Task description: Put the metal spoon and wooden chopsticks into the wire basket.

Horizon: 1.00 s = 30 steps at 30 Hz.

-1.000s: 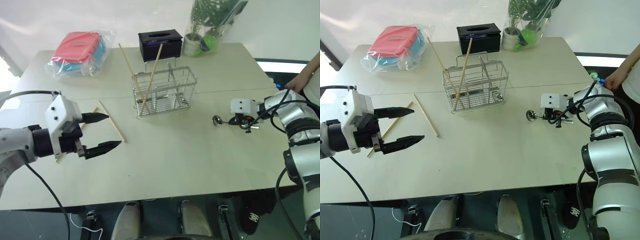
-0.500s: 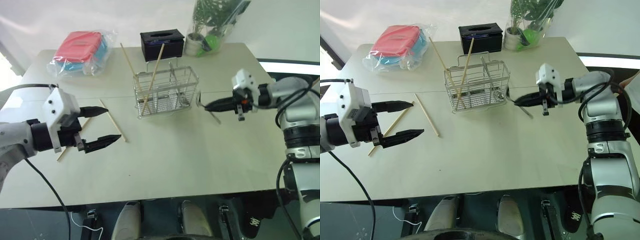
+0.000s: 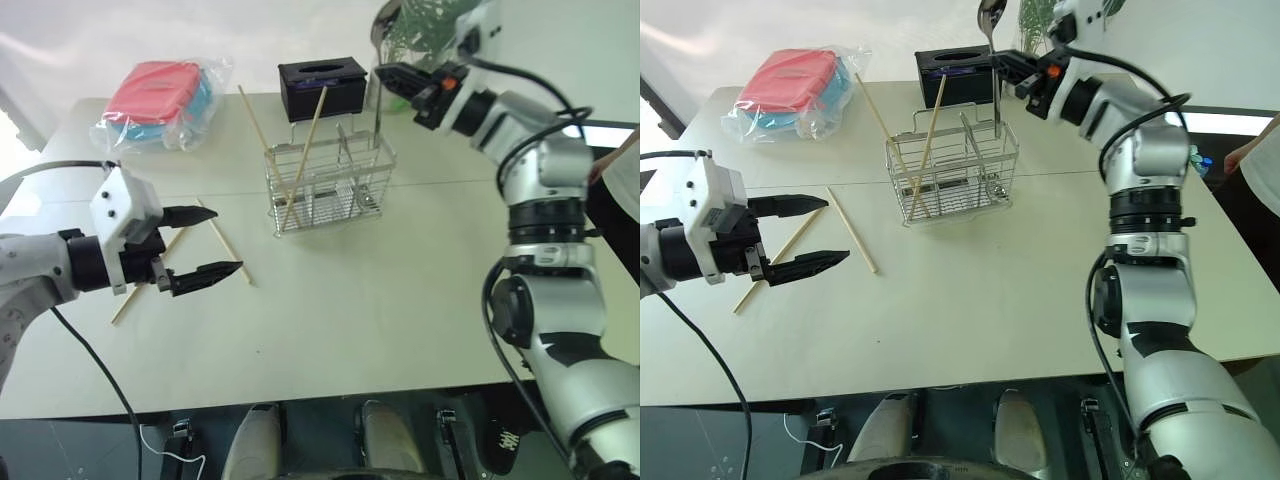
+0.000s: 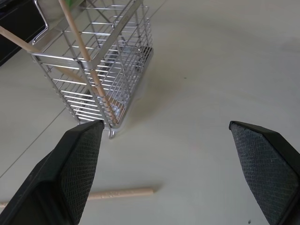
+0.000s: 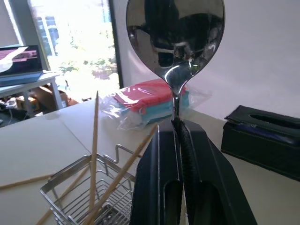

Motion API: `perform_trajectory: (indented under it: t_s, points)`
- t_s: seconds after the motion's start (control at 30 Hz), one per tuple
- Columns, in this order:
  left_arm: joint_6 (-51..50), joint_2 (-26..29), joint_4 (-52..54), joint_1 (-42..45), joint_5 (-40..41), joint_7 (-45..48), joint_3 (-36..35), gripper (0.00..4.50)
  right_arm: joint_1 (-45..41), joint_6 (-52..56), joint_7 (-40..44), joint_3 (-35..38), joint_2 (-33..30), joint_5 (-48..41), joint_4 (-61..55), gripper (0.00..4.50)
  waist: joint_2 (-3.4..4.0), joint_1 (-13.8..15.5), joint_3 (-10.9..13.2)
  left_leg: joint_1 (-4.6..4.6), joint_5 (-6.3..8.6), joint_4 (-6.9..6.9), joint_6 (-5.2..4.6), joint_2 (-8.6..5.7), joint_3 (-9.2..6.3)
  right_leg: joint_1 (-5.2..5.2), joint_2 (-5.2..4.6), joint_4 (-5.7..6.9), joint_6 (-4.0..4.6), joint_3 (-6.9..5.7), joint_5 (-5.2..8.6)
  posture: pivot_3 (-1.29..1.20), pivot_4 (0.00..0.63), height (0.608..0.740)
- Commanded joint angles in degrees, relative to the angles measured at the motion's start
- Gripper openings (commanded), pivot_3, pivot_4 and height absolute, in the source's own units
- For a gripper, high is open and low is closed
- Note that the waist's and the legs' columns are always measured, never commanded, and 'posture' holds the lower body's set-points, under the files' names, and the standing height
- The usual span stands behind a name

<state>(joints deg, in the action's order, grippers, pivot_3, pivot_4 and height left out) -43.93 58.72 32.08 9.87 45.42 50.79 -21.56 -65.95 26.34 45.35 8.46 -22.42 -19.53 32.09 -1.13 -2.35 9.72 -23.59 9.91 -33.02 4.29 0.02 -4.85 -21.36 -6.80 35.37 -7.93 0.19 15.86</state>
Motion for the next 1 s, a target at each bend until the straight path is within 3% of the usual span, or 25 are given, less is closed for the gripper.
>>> perform_trajectory:
  t_s: [0.03,0.23,0.37,0.53,0.67,0.83,1.0]
  points:
    - [1.1,0.6,0.8,0.8,-0.4,-0.2,-1.2,4.5,0.2,-6.1,-2.9,0.0,1.2,1.9,2.1,0.04,0.0,0.0,0.0,0.01,0.0,0.0,0.0,0.0,0.0,0.0,0.01,0.01,0.0,0.0,0.0,0.0,0.15,0.71]
    - [0.4,1.0,1.2,0.5,0.4,-0.7,-2.9,4.5,4.2,-9.0,-3.9,-1.4,2.9,3.4,2.6,0.04,0.0,-0.2,0.0,0.01,0.0,0.0,0.0,0.0,-0.01,0.01,0.01,0.01,0.0,0.0,0.0,0.0,0.15,0.71]
    - [0.3,1.2,1.1,0.8,0.7,-1.1,-3.2,4.5,5.1,-8.2,-5.4,-1.4,3.5,3.5,2.4,1.31,0.02,-0.2,0.0,0.01,0.0,0.0,-0.01,0.0,-0.01,-0.02,0.02,0.07,-0.01,0.0,0.0,0.0,0.15,0.71]
    - [0.4,1.3,0.7,1.2,0.5,-1.2,-3.0,4.5,4.8,-7.9,-6.9,-1.6,3.2,3.8,0.6,3.76,0.02,-0.2,0.0,0.02,0.0,0.0,-0.01,0.0,-0.01,-0.02,0.02,0.06,0.01,0.0,0.01,0.0,0.15,0.71]
    - [0.3,1.5,-0.2,1.9,0.4,-1.6,-3.1,4.5,2.9,-6.3,-5.4,-0.7,0.9,1.9,-4.0,3.76,0.03,0.0,0.0,0.02,0.0,0.0,-0.01,0.0,-0.02,-0.01,0.02,0.06,0.01,0.0,0.01,0.0,0.15,0.71]
    - [0.4,2.1,-3.4,2.5,-0.9,-1.8,-4.6,4.5,1.5,9.1,7.2,1.4,-8.0,-11.2,-21.3,3.76,0.1,0.2,0.1,0.0,0.0,0.01,-0.01,0.0,-0.02,-0.02,0.02,0.04,0.0,0.0,0.01,0.0,0.15,0.71]
    - [0.4,1.9,-10.9,4.3,-3.9,-4.7,-5.2,4.5,11.2,16.8,19.8,-0.3,-20.4,-18.8,-37.5,3.76,-0.13,0.3,0.0,0.04,0.08,0.06,-0.13,0.02,-0.04,0.03,0.02,0.01,0.06,-0.02,0.15,0.0,0.15,0.71]
